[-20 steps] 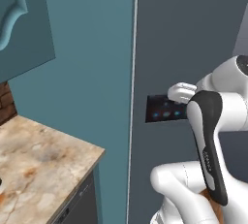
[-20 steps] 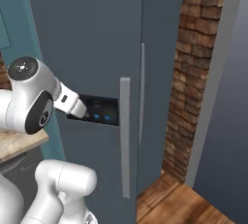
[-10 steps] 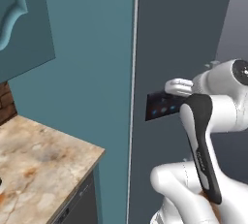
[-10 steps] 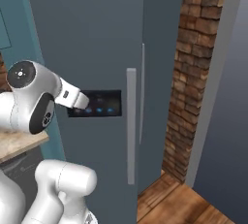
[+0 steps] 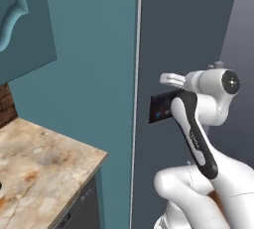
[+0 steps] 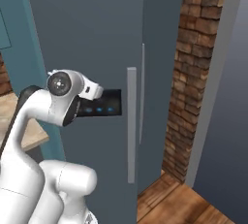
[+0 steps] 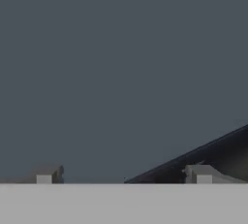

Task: Take the peach and eggplant from the highest rack and move them to the second highest rack where the fish and cucumber are located, to maximize freezer space. Close the freezer door after rearranging.

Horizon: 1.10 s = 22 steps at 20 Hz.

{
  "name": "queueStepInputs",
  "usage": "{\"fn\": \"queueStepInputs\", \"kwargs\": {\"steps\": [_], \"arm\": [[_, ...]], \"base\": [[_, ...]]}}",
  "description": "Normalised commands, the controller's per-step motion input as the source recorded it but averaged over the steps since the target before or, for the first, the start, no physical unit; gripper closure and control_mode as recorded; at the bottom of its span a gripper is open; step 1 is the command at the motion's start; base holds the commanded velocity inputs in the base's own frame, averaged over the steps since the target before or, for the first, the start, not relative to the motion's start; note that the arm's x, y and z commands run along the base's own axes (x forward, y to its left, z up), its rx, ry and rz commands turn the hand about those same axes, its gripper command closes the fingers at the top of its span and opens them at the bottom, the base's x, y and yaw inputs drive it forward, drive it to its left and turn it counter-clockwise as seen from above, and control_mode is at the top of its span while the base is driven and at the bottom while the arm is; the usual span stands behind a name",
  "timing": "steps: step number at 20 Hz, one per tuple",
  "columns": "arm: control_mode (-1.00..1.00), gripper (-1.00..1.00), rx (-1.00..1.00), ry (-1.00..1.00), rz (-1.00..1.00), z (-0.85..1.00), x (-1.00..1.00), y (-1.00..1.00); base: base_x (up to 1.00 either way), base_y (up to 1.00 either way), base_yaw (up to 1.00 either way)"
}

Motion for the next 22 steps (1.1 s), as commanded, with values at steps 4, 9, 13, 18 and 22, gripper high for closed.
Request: {"fn": "queueStepInputs", "kwargs": {"steps": [4,9,13,18,22], "arm": [[-1.00,-1.00,0.07,-0.01,0.07,0.00,1.00,0.00],[-1.00,-1.00,0.04,-0.01,0.07,0.00,1.00,0.00],[-1.00,-1.00,0.02,0.00,0.08,0.00,0.84,0.00],[-1.00,-1.00,0.00,0.00,0.08,0.00,0.60,0.14],[-1.00,-1.00,0.00,0.00,0.10,0.00,0.64,0.26]], "base": [[0.00,0.00,0.00],[0.00,0.00,0.00],[0.00,0.00,0.00],[0.00,0.00,0.00],[0.00,0.00,0.00]]}}
